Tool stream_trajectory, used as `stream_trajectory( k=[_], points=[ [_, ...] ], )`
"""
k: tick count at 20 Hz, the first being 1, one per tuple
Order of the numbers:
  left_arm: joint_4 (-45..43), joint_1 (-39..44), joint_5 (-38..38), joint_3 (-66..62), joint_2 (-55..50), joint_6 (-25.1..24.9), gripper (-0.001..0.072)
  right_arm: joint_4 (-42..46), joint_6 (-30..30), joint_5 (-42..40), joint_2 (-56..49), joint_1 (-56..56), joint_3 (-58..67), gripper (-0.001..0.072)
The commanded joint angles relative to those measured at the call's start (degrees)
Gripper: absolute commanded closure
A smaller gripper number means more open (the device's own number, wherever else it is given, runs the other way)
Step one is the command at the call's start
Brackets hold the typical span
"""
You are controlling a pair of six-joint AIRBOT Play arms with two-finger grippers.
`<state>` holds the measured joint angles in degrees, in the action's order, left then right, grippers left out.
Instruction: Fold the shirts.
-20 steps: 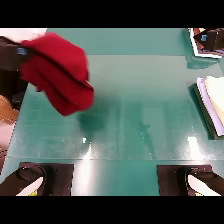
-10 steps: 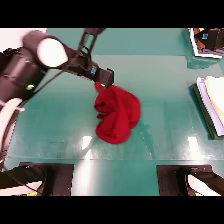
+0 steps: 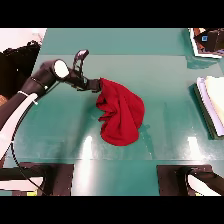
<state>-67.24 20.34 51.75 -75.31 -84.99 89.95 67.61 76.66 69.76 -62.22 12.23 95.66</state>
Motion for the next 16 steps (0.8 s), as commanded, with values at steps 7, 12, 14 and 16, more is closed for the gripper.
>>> stream_trajectory(
  k=[7,12,14,16],
  points=[
    [13.31,-0.39,-9.09,6.27,-7.78,-9.44,0.0084,-0.02,0.02,3.52,-0.11,0.04,0.00,0.0697],
    [13.09,-0.39,-7.37,6.25,-7.72,-10.95,0.0499,0.02,0.02,4.44,-0.24,0.04,0.00,0.0696],
    [11.56,-0.44,-6.29,5.55,-7.43,-10.93,0.0681,0.15,0.02,5.81,-0.26,0.02,0.00,0.0696],
    [8.66,-1.81,-2.27,2.47,-7.15,-10.91,0.0681,0.02,0.79,8.74,-0.55,-0.79,-0.66,0.0697]
  ],
)
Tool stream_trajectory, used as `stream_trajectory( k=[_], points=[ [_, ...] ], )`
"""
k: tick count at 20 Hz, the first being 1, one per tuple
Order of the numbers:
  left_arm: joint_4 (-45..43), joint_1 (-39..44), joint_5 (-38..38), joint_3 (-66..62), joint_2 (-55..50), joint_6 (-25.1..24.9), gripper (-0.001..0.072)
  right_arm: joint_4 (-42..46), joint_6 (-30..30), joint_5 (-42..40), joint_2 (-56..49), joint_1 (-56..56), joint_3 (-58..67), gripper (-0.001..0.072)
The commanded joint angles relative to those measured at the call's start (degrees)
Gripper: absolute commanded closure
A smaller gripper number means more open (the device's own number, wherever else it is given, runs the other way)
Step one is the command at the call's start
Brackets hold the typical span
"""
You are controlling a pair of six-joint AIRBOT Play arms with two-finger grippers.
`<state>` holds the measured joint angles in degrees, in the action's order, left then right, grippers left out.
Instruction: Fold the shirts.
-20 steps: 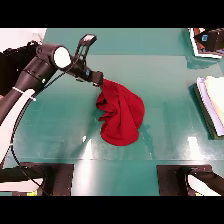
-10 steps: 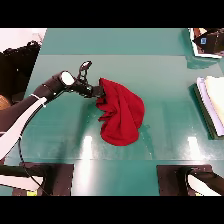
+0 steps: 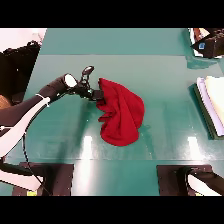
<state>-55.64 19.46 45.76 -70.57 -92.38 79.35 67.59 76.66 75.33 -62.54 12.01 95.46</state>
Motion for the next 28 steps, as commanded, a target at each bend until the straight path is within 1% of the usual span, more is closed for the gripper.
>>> stream_trajectory(
  k=[1,2,4,5,7,8,9,11,13,15,17,19,20,22,23,24,26,28],
  points=[
    [-4.70,-1.99,5.77,-3.98,0.83,-0.31,0.0682,0.02,2.36,4.72,-0.24,-1.29,-2.14,0.0697],
    [-6.62,-3.23,7.21,-5.60,1.84,-0.33,0.0682,-0.07,3.74,6.38,-0.20,-2.08,-5.05,0.0697],
    [-8.98,-5.57,8.50,-8.09,4.02,-0.35,0.0681,-0.15,4.00,8.09,-0.24,-2.21,-13.25,0.0695],
    [-9.31,-6.60,8.96,-9.01,4.81,-0.35,0.0681,-0.85,4.00,7.63,-0.24,-1.68,-18.16,0.0672],
    [-9.64,-8.09,9.33,-9.92,5.86,-0.35,0.0681,-5.16,3.96,3.17,-0.37,0.55,-30.14,0.0266],
    [-9.88,-8.28,9.38,-9.92,5.92,-0.35,0.0681,-8.31,3.82,-0.35,-0.76,1.79,-35.67,0.0195],
    [-10.56,-8.26,9.49,-9.90,5.88,-0.35,0.0681,-11.69,3.08,-3.72,-1.73,3.32,-40.54,0.0195],
    [-10.60,-8.26,9.66,-9.90,5.86,-0.33,0.0681,-19.76,-1.11,-9.38,-5.53,7.48,-48.02,0.0195],
    [-10.60,-8.26,9.99,-9.90,5.86,-0.33,0.0681,-25.00,-4.11,-13.46,-10.25,11.41,-50.73,0.0195],
    [-10.62,-8.26,10.40,-9.90,5.86,-0.33,0.0681,-29.35,-7.10,-16.72,-14.95,14.86,-50.56,0.0195],
    [-10.64,-8.26,10.45,-9.90,5.86,-0.35,0.0681,-30.49,-7.85,-17.55,-19.04,17.44,-48.00,0.0197],
    [-10.88,-8.26,10.47,-9.90,5.86,-0.35,0.0681,-30.29,-8.52,-17.20,-22.49,19.28,-44.44,0.0230],
    [-11.17,-8.26,10.51,-9.90,5.86,-0.35,0.0681,-30.08,-8.83,-17.20,-23.82,19.91,-42.53,0.0347],
    [-12.70,-8.26,11.02,-9.90,5.86,-0.33,0.0682,-28.04,-9.29,-17.33,-25.18,20.28,-38.95,0.0696],
    [-15.02,-8.28,11.19,-9.90,6.08,-0.28,0.0682,-24.41,-8.74,-17.29,-25.22,19.80,-36.96,0.0698],
    [-18.47,-8.28,11.26,-9.92,6.54,0.15,0.0682,-19.82,-5.44,-16.79,-24.79,18.71,-34.93,0.0698],
    [-27.82,-8.28,11.23,-9.94,8.72,3.04,0.0682,-8.57,1.62,-14.62,-22.27,15.19,-31.01,0.0699],
    [-35.80,-8.28,10.88,-10.47,11.72,5.53,0.0682,0.42,4.85,-12.55,-18.25,10.86,-27.41,0.0699]
  ],
)
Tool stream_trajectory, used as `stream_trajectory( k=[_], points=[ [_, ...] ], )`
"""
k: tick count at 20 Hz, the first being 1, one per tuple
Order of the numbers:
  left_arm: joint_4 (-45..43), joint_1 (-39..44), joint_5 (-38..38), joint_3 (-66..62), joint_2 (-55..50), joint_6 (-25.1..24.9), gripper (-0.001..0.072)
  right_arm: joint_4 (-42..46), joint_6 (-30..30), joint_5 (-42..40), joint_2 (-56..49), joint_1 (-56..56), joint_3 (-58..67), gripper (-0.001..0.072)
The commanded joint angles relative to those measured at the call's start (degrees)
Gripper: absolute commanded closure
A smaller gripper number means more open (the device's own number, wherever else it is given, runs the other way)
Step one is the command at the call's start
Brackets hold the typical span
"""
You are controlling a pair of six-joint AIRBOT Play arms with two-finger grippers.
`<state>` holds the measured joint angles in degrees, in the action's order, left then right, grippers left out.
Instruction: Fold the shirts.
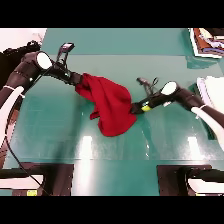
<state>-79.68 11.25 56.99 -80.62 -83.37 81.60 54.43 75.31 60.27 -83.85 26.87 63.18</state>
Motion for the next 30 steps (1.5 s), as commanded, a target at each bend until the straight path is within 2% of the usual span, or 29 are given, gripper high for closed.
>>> stream_trajectory(
  k=[1,7,16,21,25,28,30],
  points=[
    [-14.43,-0.07,-1.14,-0.81,4.70,4.00,0.0682,16.44,6.86,3.04,5.53,-6.73,6.71,0.0699],
    [-16.13,-0.07,-8.37,-3.67,18.36,4.00,0.0682,17.73,6.62,2.99,18.84,-19.74,18.08,0.0699],
    [-14.82,-0.04,-9.40,-12.09,37.09,3.93,0.0682,17.73,5.14,2.93,32.04,-26.67,30.45,0.0699],
    [-8.02,-0.04,-5.38,-17.16,42.88,3.89,0.0681,17.75,5.14,6.64,35.19,-32.06,36.94,0.0699],
    [-6.67,-0.04,1.29,-19.98,43.04,3.89,0.0682,17.66,5.20,19.17,31.54,-35.36,43.06,0.0700],
    [-6.88,-0.04,9.16,-16.98,37.92,3.82,0.0682,17.73,7.65,28.50,24.79,-33.40,42.27,0.0700],
    [-6.97,-0.04,14.03,-12.94,32.09,2.43,0.0682,17.84,8.76,30.58,20.04,-30.18,37.38,0.0700]
  ],
)
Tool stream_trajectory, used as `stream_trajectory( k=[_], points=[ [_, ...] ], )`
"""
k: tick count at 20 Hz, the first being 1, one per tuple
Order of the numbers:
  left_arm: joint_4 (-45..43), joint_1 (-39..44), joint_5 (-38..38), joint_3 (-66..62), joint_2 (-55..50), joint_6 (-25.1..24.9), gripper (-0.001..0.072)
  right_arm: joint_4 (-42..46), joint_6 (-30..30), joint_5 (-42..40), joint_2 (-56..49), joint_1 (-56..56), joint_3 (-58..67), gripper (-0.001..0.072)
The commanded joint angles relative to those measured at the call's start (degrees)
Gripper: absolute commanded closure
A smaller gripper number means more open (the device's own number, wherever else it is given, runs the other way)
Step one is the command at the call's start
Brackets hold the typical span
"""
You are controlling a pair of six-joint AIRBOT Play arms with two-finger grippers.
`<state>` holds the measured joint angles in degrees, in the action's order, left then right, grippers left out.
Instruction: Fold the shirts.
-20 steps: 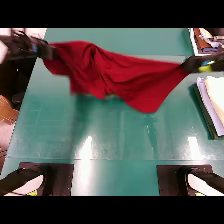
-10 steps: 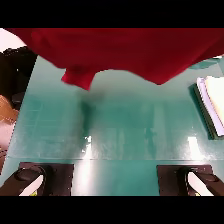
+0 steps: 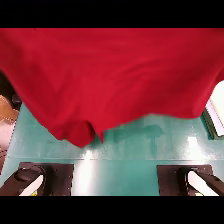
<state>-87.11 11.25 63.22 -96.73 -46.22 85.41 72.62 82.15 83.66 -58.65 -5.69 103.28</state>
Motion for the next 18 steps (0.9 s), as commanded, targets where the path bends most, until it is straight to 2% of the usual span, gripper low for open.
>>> stream_trajectory(
  k=[1,3,6,10,11,13,14,15,18],
  points=[
    [-0.35,-0.07,8.92,5.64,-8.37,-2.69,0.0682,-0.35,2.38,7.13,-7.58,3.87,-5.64,0.0700],
    [-2.73,-0.07,7.10,11.30,-15.74,-2.93,0.0681,-0.35,3.08,4.76,-13.44,6.62,-11.47,0.0700],
    [-2.84,-0.07,-2.49,17.03,-28.26,-2.84,0.0681,-0.35,3.06,-4.37,-21.90,9.46,-16.83,0.0700],
    [-3.08,-0.52,-11.06,16.55,-40.41,-1.01,0.0680,-0.55,3.06,-13.66,-31.21,12.28,-16.06,0.0699],
    [-3.10,-1.07,-12.11,16.55,-41.46,0.63,0.0645,-0.57,3.06,-14.08,-33.29,12.74,-14.32,0.0698],
    [-3.04,-2.69,-12.26,16.50,-41.55,3.13,0.0137,-0.85,3.06,-14.01,-36.37,13.20,-10.60,0.0676],
    [-3.06,-3.69,-10.25,15.91,-41.51,3.13,0.0153,-1.88,3.06,-13.46,-37.46,13.20,-8.59,0.0499],
    [-3.06,-5.09,-6.27,14.84,-41.46,3.15,0.0155,-3.43,3.04,-12.35,-38.18,12.72,-6.71,0.0375],
    [-1.92,-10.21,8.41,12.94,-40.39,1.97,0.0154,-9.27,-0.50,-7.93,-36.39,10.36,-5.75,0.0376]
  ],
)
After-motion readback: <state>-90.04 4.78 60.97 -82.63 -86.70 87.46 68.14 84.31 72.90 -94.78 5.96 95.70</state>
